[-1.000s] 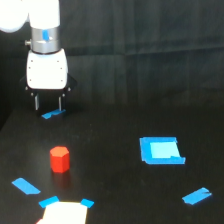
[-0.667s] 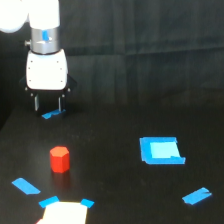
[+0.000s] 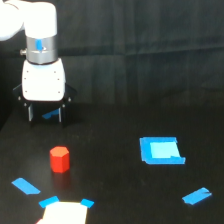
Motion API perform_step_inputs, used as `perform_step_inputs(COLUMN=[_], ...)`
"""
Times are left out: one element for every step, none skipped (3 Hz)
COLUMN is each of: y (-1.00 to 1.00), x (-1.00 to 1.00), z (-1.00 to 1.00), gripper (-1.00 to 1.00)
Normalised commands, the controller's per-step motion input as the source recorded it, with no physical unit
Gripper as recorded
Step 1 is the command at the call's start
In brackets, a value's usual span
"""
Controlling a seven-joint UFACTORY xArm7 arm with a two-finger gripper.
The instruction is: Pick up the red object from the table
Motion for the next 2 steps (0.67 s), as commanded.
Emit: perform_step_inputs(y=[-0.9,-1.0], x=[0.41,1.0], z=[0.0,0.2], gripper=[0.48,0.89])
